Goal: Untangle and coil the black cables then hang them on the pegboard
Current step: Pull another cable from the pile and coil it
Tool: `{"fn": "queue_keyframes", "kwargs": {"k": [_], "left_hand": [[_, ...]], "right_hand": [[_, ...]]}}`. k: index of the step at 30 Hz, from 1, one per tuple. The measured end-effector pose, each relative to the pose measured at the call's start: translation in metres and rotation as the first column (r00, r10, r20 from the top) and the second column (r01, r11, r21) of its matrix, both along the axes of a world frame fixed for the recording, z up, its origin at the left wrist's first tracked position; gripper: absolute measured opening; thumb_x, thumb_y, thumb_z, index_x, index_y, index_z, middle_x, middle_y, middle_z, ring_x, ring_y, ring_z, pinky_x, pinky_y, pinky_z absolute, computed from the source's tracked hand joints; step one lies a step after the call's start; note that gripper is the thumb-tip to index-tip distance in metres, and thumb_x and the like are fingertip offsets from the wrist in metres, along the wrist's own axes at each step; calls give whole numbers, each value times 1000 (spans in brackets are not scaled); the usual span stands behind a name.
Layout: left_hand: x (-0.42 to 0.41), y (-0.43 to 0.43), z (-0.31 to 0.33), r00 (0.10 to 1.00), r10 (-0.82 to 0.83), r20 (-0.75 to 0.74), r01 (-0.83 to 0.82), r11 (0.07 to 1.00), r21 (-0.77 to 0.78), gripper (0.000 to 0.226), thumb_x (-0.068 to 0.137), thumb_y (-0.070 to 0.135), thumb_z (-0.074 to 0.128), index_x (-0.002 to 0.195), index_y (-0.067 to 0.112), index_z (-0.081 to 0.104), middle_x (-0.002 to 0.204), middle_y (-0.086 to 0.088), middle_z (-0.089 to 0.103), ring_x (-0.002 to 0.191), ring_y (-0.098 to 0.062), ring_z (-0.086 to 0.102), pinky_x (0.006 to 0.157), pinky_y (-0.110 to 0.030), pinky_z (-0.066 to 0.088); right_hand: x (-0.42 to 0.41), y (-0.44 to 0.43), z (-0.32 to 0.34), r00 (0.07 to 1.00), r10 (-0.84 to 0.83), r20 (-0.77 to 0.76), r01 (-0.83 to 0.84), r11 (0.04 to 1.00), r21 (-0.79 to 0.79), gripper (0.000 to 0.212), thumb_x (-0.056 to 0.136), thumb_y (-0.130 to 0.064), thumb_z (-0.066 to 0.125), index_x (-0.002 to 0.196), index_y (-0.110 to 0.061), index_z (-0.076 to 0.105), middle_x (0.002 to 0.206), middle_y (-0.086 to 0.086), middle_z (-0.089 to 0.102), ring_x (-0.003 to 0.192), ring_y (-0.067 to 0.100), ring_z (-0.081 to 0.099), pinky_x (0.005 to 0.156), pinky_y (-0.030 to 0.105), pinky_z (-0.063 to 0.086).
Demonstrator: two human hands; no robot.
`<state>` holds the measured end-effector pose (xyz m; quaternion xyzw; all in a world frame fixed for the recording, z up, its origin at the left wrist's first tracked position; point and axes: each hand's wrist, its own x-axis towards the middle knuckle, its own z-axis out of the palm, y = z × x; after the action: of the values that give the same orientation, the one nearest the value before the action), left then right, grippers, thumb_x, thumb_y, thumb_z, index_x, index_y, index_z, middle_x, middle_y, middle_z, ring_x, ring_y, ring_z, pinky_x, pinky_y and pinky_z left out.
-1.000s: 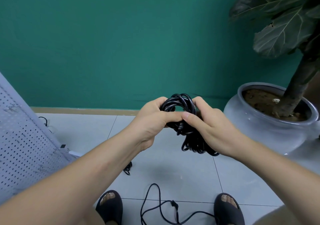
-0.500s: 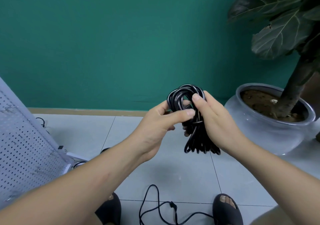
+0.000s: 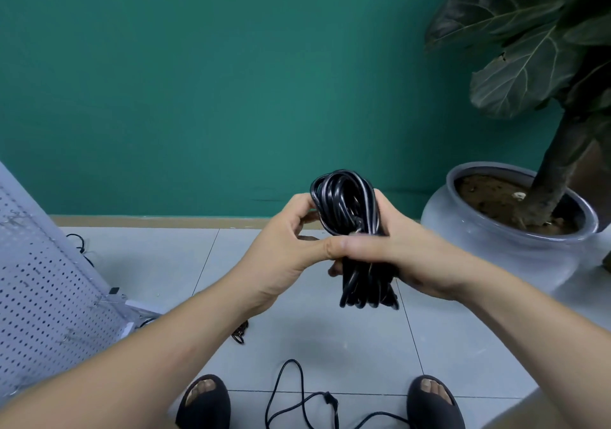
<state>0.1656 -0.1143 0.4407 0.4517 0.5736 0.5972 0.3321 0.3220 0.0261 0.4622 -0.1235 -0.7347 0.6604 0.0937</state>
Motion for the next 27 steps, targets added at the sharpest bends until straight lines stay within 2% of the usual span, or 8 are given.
{"fn": "queue_keyframes", "kwargs": {"k": [2,4,10,14,17,20,23,27], "left_hand": [[-1,-1,2,998,20,-54,-20,1000,5,58,82,24,93,133,30,66,138,1,63,117,-31,69,101,-53,59],[1,-1,3,992,47,-117,-45,999,20,54,81,34,91,129,36,67,135,4,60,128,-22,63,102,-55,57],[15,1,3,998,55,-26,-53,996,69,50,84,39,85,128,27,64,122,2,75,90,-50,63,98,-68,53],[19,3,3,999,34,-8,-33,996,81,37,95,30,81,125,21,63,117,-3,75,91,-41,66,95,-61,56],[18,5,7,1000,-6,22,4,995,97,31,97,22,78,125,15,64,100,-6,68,73,-30,66,82,-48,59],[17,3,8,999,-38,-16,40,992,124,27,101,14,72,128,13,69,91,-15,65,73,-30,67,88,-37,54],[17,0,10,998,-33,-51,39,993,112,21,104,15,68,125,14,73,93,-30,61,78,-29,69,96,-28,50],[11,-3,16,985,-92,-147,104,992,70,22,100,19,75,122,21,71,109,-12,60,88,-26,72,89,-42,56]], "right_hand": [[3,1,-3,1000,-6,14,4,984,180,89,79,-16,96,147,-32,43,134,-1,66,116,16,71,91,31,60],[4,0,-7,999,-46,-19,49,982,183,90,78,-14,96,146,-32,42,132,-3,68,118,9,70,93,27,58],[6,-4,-3,995,31,-92,-43,990,-132,77,88,-9,84,150,-33,46,120,25,67,87,38,69,73,47,61],[7,-1,-7,992,73,-98,-90,980,-179,85,82,-40,94,151,-24,46,120,34,65,86,36,69,75,50,60],[5,-3,-2,998,39,-41,-50,948,-313,88,85,-74,74,145,-13,57,101,20,66,83,30,67,78,44,61],[9,2,4,998,55,-34,-64,905,-419,71,103,-67,47,139,-11,68,108,14,67,82,26,64,85,39,57],[8,2,4,997,69,-36,-78,890,-449,68,104,-66,49,136,-10,70,96,14,62,79,26,63,87,43,47],[1,-3,2,997,1,-73,-34,887,-460,65,108,-65,41,128,-9,69,99,13,60,73,23,55,79,39,46]]}}
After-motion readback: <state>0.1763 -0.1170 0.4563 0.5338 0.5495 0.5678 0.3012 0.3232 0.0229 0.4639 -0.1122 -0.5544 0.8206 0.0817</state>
